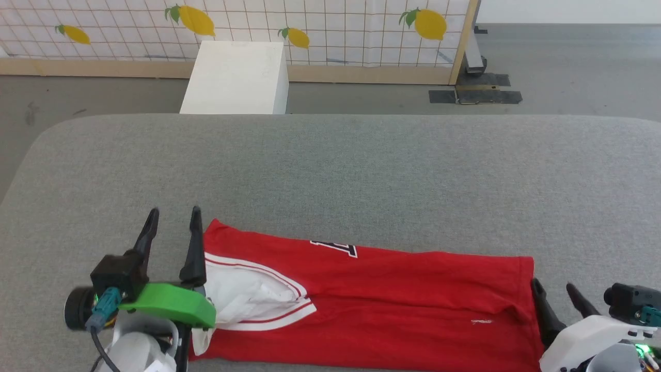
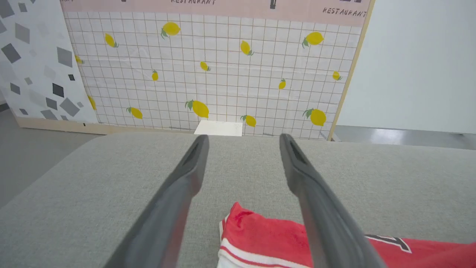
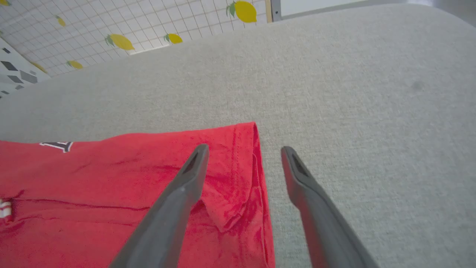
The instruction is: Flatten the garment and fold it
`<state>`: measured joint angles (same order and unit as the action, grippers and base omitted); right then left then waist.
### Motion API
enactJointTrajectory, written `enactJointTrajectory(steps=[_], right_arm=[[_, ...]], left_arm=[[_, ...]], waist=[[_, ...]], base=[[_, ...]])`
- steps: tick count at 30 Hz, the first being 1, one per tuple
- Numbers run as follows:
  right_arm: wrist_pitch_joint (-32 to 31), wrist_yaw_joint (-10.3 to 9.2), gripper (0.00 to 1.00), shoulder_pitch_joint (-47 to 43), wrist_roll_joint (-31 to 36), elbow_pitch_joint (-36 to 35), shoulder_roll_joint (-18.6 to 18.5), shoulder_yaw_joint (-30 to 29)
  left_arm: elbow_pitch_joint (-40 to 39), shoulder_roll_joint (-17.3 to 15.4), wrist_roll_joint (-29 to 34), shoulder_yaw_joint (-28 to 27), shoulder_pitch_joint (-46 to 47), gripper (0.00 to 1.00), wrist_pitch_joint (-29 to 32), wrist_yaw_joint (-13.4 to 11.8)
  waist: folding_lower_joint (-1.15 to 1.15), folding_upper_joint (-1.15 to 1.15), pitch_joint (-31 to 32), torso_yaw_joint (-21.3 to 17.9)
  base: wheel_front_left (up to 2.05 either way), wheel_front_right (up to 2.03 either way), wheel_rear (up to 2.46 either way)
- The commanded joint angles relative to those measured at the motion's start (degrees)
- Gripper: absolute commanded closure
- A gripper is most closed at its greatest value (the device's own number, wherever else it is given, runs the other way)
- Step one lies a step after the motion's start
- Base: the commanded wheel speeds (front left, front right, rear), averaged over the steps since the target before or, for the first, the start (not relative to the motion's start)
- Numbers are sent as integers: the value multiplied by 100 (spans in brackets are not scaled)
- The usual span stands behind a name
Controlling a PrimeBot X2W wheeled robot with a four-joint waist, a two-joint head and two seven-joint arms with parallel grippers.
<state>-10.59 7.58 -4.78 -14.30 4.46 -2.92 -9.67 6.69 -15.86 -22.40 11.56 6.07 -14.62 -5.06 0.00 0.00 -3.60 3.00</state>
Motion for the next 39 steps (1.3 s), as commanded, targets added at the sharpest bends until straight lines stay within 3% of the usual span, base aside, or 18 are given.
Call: enactJointTrajectory(steps=[1, 10, 17, 18, 19, 21, 22, 30, 39], right_arm=[[-48, -9, 0, 98, -68, 128, 3, -38], [-1152, -9, 0, 663, 95, 1121, 3, -14], [-1945, -9, 0, 928, 216, 1502, 4, 117], [-2043, -9, 23, 932, 234, 1529, 4, 152], [-2148, -9, 55, 937, 228, 1544, 4, 199], [-2297, -9, 97, 924, 246, 1519, 4, 285], [-2332, -9, 100, 915, 222, 1488, 4, 314], [-2145, -9, 100, 852, 440, 1113, 4, 2], [-1905, -9, 100, 937, 1786, 818, 4, -1469]], left_arm=[[17, 57, 164, -69, 130, 0, -36, 88], [194, 450, 627, -601, 309, 0, -37, 429], [352, 639, 807, -785, 330, 0, -37, 674], [363, 662, 828, -807, 333, 0, -38, 694], [378, 687, 853, -834, 337, 0, -38, 718], [398, 732, 897, -878, 335, 0, -38, 755], [406, 750, 917, -895, 334, 0, -38, 769], [490, 864, 1028, -1070, 283, 0, -38, 891], [529, 983, 1130, -1147, 263, 0, -38, 995]], waist=[[0, 0, 1, -18], [0, 0, -25, -168], [0, 0, -83, -186], [0, 0, -87, -184], [0, 0, -92, -181], [0, 0, -100, -176], [0, 0, -102, -174], [0, 0, -72, -205], [0, 0, -89, -184]], base=[[0, 0, 0], [0, 0, 0], [0, 0, 0], [0, 0, 0], [0, 0, 0], [0, 0, 0], [0, 0, 0], [0, 0, 0], [0, 0, 0]])
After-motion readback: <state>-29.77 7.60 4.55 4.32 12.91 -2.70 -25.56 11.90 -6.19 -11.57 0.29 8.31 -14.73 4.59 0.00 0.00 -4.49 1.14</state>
